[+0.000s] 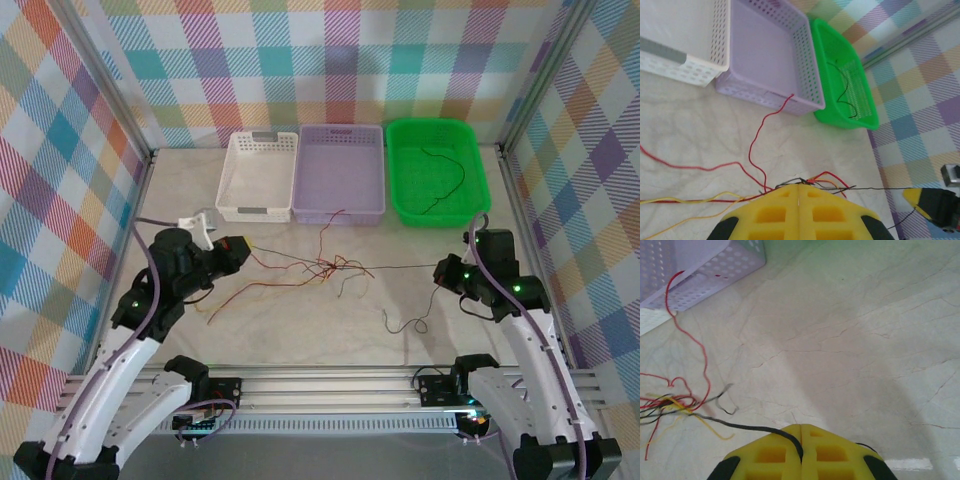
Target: Untangle the cables
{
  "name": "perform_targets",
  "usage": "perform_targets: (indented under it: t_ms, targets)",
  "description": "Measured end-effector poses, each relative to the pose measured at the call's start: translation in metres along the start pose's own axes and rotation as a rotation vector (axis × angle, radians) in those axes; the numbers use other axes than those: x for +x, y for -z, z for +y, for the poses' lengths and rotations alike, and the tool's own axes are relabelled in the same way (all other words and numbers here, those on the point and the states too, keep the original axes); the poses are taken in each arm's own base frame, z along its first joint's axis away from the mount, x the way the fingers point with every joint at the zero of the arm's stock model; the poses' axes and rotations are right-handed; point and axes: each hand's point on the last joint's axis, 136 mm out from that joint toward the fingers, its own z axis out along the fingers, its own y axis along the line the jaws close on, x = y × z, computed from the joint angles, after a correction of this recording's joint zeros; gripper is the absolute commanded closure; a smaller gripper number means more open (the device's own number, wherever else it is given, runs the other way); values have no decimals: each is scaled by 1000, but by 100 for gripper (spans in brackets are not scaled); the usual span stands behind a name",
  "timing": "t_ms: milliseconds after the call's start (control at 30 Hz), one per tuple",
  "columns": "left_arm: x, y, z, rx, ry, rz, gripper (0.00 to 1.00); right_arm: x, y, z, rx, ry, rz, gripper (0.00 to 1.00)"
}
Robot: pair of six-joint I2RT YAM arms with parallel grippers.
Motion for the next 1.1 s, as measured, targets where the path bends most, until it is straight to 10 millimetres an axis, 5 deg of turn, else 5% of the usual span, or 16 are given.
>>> perform_targets:
  t_ms: [200, 267, 400, 633, 900, 1100]
  targets:
    - [0, 10, 2, -15, -12, -12, 100, -6, -5, -7, 12, -35, 11, 98]
    - [0, 9, 0, -8, -10, -6, 100, -7, -9, -4, -8, -35, 23, 83]
    - [2, 1, -7, 33, 29, 28, 100, -12, -12, 19, -133, -5, 33, 64]
    - [4, -23, -21, 100, 94, 107, 100, -20, 2, 71, -367, 137, -16, 46]
    - [-4, -19, -58, 185, 61, 130, 100, 34, -24, 140, -500, 480, 100, 44]
    - [-4, -18, -69, 204, 51, 142, 100, 45, -59, 154, -482, 603, 92, 43]
